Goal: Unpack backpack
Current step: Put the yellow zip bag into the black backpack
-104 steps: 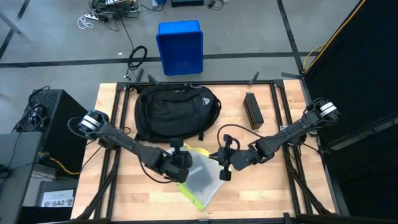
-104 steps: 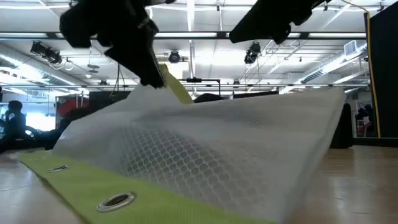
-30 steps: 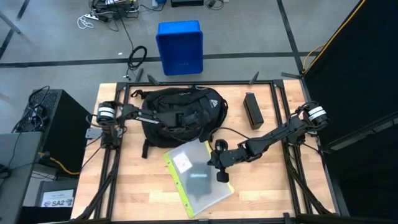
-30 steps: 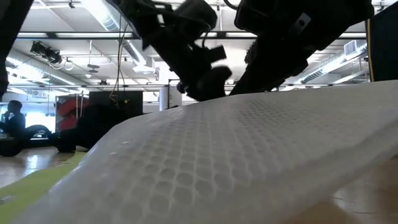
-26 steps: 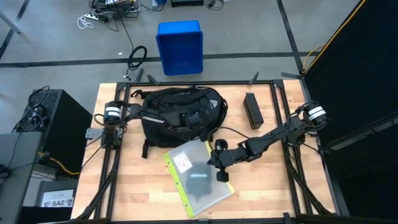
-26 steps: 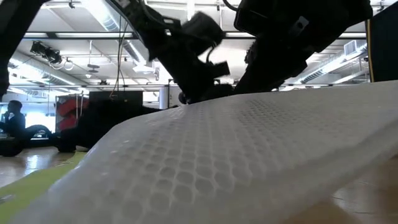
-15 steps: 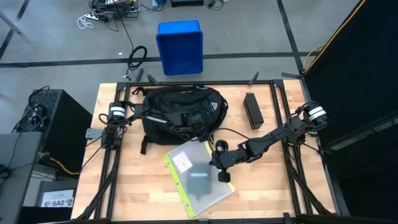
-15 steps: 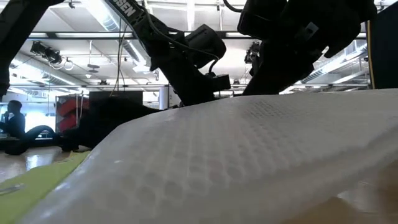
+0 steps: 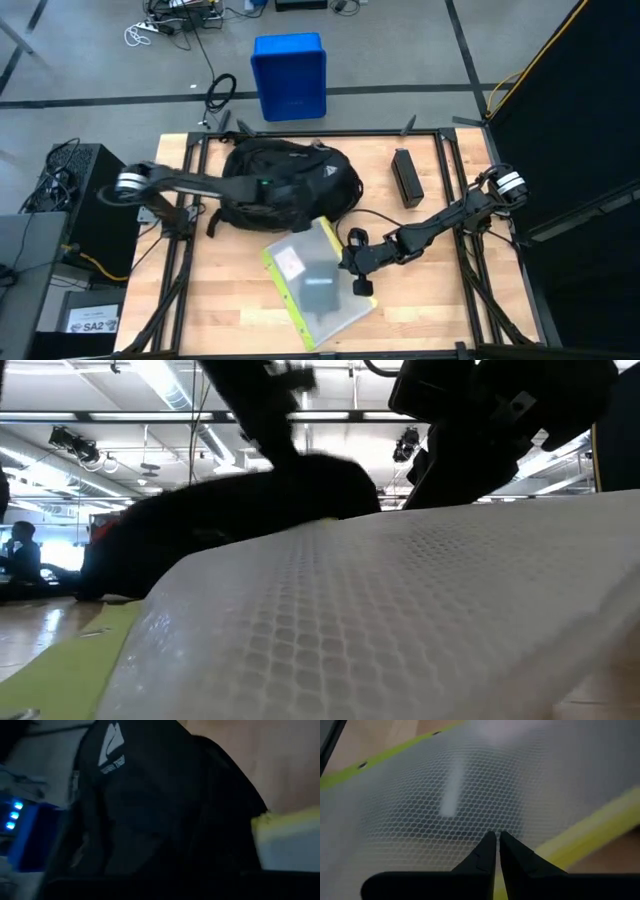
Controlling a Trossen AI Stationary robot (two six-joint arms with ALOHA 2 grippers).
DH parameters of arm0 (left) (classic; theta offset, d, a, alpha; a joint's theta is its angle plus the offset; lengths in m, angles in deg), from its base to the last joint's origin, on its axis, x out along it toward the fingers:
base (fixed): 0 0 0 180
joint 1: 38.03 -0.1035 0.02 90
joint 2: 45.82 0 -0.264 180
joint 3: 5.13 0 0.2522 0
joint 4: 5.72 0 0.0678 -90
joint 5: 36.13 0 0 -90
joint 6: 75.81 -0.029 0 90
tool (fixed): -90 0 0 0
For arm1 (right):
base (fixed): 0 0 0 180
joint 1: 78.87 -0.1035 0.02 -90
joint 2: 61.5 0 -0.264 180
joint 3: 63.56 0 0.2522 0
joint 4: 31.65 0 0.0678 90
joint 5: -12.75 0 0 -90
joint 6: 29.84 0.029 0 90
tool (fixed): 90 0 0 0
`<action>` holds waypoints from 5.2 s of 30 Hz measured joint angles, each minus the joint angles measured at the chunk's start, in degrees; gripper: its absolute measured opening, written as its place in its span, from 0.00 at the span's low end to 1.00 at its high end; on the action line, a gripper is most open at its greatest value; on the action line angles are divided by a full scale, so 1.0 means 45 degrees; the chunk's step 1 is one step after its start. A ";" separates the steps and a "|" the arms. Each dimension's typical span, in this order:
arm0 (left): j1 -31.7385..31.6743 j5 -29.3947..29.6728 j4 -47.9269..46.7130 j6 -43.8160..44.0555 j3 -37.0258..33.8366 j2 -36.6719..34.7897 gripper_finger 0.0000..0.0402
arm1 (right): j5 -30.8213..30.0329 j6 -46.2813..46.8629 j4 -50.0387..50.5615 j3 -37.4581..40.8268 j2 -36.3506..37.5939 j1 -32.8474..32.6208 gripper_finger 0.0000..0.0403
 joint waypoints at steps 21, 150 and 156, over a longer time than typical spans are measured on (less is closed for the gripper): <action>0.7793 0.2621 -0.4996 0.5525 -0.1196 -0.5193 0.00 | -0.4395 -0.1670 -0.0573 0.0000 0.2456 -0.1403 0.00; 0.7098 0.2178 1.1681 -0.3658 -0.3206 -0.5120 0.00 | -0.2082 -1.0715 -0.1864 -0.4788 0.0927 0.0661 0.00; 0.6623 0.0026 1.1318 -0.3565 -0.3211 -0.5055 0.00 | -0.1584 -1.0832 -0.2939 -0.4772 0.0095 0.1558 0.00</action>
